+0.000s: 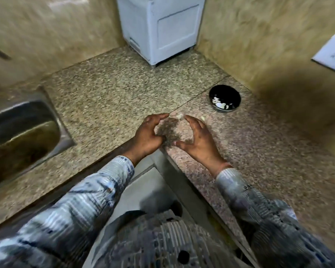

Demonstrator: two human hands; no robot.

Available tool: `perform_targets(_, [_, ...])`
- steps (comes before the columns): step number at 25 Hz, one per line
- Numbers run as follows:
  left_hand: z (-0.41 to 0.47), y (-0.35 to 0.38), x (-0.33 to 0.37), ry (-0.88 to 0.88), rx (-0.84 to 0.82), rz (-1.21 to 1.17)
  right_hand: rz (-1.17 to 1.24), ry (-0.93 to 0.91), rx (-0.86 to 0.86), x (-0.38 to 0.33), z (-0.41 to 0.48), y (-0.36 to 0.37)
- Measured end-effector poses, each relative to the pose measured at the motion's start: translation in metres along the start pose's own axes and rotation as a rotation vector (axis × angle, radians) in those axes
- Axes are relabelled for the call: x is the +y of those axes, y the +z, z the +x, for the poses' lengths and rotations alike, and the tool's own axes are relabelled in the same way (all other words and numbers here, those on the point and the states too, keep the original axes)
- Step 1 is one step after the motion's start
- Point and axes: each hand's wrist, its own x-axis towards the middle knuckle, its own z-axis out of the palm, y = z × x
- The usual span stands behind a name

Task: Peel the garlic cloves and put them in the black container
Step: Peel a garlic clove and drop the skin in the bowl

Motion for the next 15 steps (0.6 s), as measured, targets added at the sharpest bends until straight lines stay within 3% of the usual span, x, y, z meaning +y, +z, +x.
perform_targets(5, [0.084,0.055,0.018,0.060,-0.146,0.036,-0.033,0.221,0.132,0.060,0.029,-0.026])
perform_targets(9, [0.149,0.079,0.006,-0.015,-0.255,0.117,-0.043,0.392,0.233,0.101,0.063,-0.018])
perform_targets(15, [0.223,0.089,-0.039,-0.067,-0.318,0.332,-0.153,0.677,0.136,0.146,0.130,0.006])
